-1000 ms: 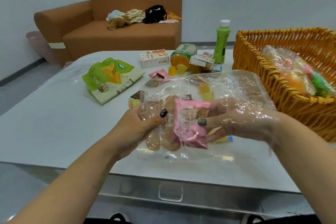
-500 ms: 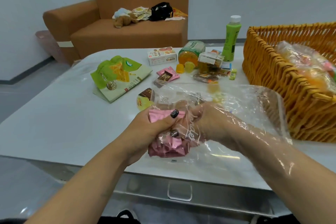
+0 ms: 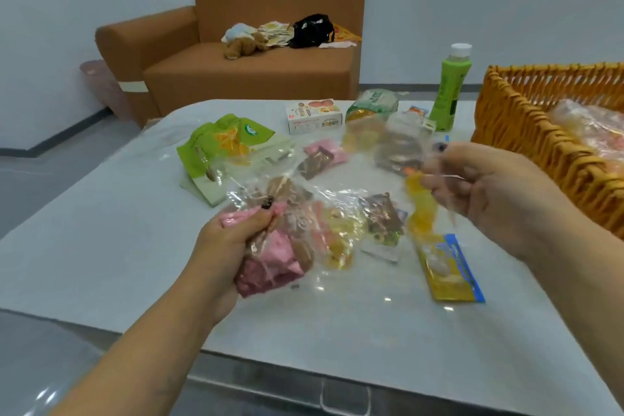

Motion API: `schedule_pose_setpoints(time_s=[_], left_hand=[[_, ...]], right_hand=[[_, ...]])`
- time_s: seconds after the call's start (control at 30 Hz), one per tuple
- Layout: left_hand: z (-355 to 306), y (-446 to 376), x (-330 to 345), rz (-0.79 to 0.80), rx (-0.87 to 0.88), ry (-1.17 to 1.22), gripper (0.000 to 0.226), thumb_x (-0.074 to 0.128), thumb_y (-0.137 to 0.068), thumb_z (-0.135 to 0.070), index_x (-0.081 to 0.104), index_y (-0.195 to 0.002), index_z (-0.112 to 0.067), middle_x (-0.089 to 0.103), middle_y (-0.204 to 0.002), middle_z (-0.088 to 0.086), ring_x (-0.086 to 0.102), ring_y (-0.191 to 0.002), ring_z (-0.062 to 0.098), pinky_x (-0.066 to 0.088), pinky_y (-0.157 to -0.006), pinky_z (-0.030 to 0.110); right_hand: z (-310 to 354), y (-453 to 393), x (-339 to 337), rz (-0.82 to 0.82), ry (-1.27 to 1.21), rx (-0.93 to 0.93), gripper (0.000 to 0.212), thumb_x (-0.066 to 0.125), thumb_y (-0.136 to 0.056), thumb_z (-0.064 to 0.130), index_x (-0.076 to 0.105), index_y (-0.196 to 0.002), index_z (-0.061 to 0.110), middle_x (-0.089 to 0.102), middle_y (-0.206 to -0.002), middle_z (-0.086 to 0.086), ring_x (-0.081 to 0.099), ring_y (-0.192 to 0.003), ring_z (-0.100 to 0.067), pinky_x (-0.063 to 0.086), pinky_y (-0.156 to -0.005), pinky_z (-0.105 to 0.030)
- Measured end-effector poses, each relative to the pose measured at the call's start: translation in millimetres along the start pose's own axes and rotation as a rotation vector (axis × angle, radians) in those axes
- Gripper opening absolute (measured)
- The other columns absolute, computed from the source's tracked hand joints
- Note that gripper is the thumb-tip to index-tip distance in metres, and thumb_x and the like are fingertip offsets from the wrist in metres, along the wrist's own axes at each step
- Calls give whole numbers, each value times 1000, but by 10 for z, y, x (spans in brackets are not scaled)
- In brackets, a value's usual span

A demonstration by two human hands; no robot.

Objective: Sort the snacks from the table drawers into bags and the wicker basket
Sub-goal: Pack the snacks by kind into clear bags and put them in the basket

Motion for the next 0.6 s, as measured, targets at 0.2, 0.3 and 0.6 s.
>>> schedule_pose_setpoints(time_s=[0.2,0.3,0.6], left_hand=[[23,-175,-255,-145,-36,128,19,74,-69,-16,76,-88,-14,72,-81,6,69,-70,25,59,-75,43],[-20,-180,-227,-114,-19,133,12,71,-75,-14,76,-85,-12,71,-82,7,68,-75,27,59,-74,44],[-96,-133,-235,-141,-10,106,52,75,-55,-20,72,-105,-7,73,-99,13,70,-88,32,57,-81,53]], right_hand=[[-562,-499,28,-155,785,-21,29,67,-84,29,63,-110,17,65,-103,-2,61,-94,-21,48,-75,-32],[-882,-566,392,44,1091,57,80,60,-74,66,38,-140,25,46,-132,-4,42,-123,-27,41,-95,-38],[-935,-520,528,165,1436,-53,57,59,-86,28,41,-138,40,38,-103,-3,38,-120,-32,44,-93,-37]])
Point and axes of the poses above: each hand's wrist, its own y-axis away from the middle knuckle, its own x-axis out of the palm, z = x × y, the point moved 10 cm from there along -y, towards the middle knuckle
